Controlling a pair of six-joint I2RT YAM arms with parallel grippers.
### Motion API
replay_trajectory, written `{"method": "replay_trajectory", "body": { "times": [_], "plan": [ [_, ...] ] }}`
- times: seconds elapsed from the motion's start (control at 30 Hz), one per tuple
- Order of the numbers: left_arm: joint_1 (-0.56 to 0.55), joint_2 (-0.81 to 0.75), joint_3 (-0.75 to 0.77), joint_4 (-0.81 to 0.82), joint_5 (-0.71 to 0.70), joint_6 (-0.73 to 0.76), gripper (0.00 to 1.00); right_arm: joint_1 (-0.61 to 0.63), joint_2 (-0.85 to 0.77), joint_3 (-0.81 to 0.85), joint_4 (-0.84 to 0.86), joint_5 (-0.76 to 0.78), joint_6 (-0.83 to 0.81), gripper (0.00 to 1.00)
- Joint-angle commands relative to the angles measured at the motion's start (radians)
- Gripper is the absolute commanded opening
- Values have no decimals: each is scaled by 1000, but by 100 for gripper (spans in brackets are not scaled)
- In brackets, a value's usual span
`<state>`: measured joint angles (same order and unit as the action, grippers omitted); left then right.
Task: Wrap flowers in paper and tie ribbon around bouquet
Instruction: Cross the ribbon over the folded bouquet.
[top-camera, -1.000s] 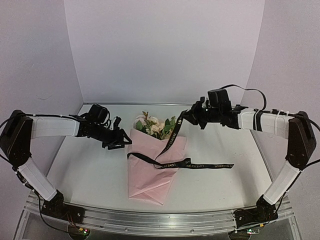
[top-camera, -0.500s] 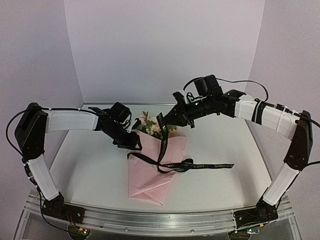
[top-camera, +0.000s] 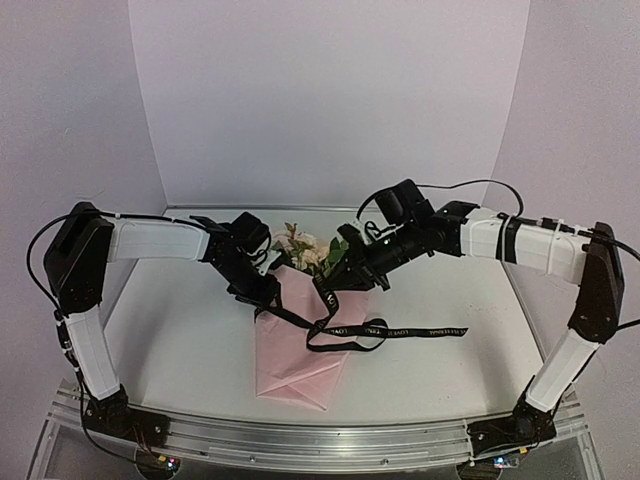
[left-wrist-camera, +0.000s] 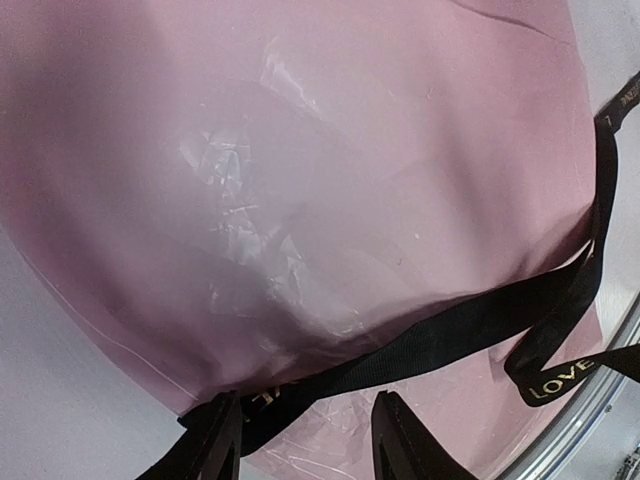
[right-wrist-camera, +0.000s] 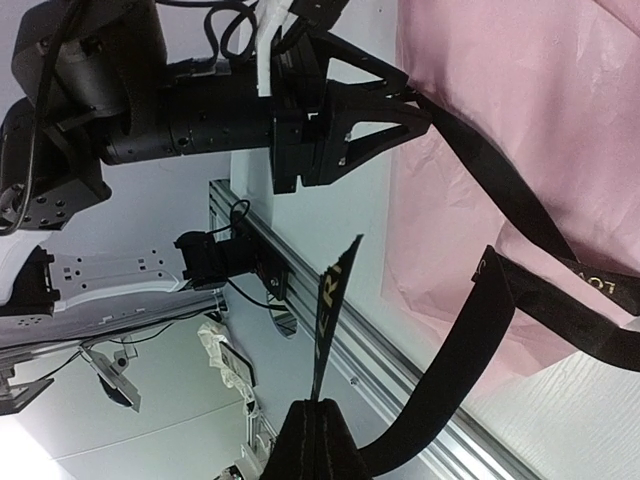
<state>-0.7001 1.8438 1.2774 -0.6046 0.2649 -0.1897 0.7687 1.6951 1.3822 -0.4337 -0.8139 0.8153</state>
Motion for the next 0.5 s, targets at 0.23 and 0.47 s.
{"method": "replay_trajectory", "body": {
  "times": [0.23,0.47],
  "plan": [
    [-10,25,49,-30,-31,25,24,46,37,8,19,8,-5,0],
    [-10,10,48,-19,-72,13,1,72,91,20,34,6,18,0]
  ]
}}
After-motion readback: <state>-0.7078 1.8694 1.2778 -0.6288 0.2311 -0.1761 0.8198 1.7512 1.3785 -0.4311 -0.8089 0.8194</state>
